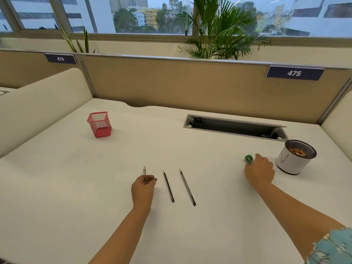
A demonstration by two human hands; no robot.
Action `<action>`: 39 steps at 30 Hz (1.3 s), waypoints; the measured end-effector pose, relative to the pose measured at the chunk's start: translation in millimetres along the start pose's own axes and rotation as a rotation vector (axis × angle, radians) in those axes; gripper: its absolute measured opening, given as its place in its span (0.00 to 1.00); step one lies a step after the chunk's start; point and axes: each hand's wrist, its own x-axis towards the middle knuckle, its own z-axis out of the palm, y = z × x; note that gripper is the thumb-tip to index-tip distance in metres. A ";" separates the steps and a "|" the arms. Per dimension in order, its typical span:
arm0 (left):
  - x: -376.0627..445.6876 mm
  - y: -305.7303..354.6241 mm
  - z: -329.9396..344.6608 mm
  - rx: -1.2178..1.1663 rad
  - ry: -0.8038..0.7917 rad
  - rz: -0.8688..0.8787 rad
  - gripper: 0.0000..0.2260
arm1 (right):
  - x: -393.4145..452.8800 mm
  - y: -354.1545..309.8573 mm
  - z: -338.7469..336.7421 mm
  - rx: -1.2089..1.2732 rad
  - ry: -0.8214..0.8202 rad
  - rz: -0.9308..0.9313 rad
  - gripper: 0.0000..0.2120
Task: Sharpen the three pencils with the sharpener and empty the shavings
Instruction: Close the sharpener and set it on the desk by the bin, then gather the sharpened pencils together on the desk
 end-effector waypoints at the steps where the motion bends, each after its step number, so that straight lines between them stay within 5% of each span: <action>1: 1.1 0.0 -0.8 0.004 -0.003 -0.002 0.06 | -4.7 -5.7 -1.1 0.008 0.040 -0.030 0.21; 6: 14.9 -2.7 -13.7 0.013 -0.060 0.006 0.07 | -44.9 -52.0 6.2 0.210 0.144 -0.148 0.14; 11: 46.1 -4.4 -54.0 0.111 -0.064 0.096 0.08 | -99.4 -104.8 35.3 0.319 -0.056 -0.167 0.12; 14: 72.5 -17.4 -82.6 0.449 -0.085 0.295 0.12 | -121.4 -122.8 49.6 0.276 -0.178 -0.098 0.16; 19: 113.5 -43.8 -122.8 1.121 -0.287 0.501 0.34 | -143.9 -141.3 59.5 0.154 -0.197 0.021 0.18; 22: 130.1 -43.0 -128.8 1.167 -0.347 0.576 0.41 | -155.8 -152.3 59.8 0.049 -0.166 0.043 0.14; 26: 139.0 -41.8 -136.1 1.195 -0.414 0.611 0.33 | -167.7 -159.0 62.3 0.024 -0.131 0.110 0.12; 33: 148.7 -42.5 -139.8 1.164 -0.461 0.652 0.28 | -184.9 -184.7 58.3 0.355 -0.074 0.201 0.09; 39: 149.9 -44.5 -140.3 1.174 -0.456 0.669 0.39 | -193.0 -205.6 56.3 0.102 -0.207 0.068 0.11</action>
